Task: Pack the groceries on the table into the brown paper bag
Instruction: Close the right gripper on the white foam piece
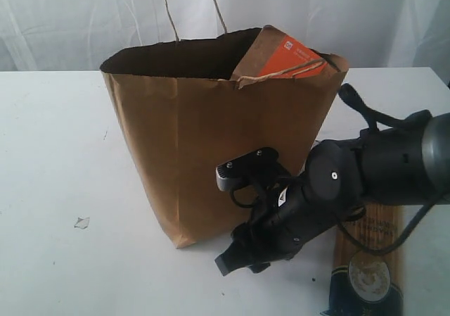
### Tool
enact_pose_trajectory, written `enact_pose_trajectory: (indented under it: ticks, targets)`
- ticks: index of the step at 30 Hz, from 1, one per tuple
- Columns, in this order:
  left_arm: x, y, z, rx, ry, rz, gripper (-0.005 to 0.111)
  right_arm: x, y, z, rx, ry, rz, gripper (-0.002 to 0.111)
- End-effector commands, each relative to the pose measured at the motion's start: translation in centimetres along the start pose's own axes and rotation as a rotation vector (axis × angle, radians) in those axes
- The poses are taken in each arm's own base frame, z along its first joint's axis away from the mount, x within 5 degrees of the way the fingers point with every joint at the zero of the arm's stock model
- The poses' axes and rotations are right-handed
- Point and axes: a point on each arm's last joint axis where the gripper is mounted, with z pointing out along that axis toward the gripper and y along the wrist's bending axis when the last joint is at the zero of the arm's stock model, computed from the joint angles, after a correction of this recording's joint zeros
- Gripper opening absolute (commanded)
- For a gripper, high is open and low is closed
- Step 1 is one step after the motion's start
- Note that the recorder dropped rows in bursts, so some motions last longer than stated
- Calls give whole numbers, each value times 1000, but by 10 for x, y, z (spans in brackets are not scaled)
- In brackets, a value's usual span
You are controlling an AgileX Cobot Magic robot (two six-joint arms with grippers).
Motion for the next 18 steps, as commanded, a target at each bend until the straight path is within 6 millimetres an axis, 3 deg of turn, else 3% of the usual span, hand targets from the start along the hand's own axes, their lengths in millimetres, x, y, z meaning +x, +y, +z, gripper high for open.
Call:
enact_pose_trajectory:
  ticks: [1, 12, 18]
  targets:
    - [1, 0, 0, 1, 2, -3, 0, -2, -2, 8, 10, -2, -27, 49]
    - [1, 0, 0, 1, 2, -3, 0, 2, -4, 21, 16, 29, -26, 48]
    - [1, 0, 0, 1, 2, -3, 0, 4, -4, 21, 10, 49, -48, 25]
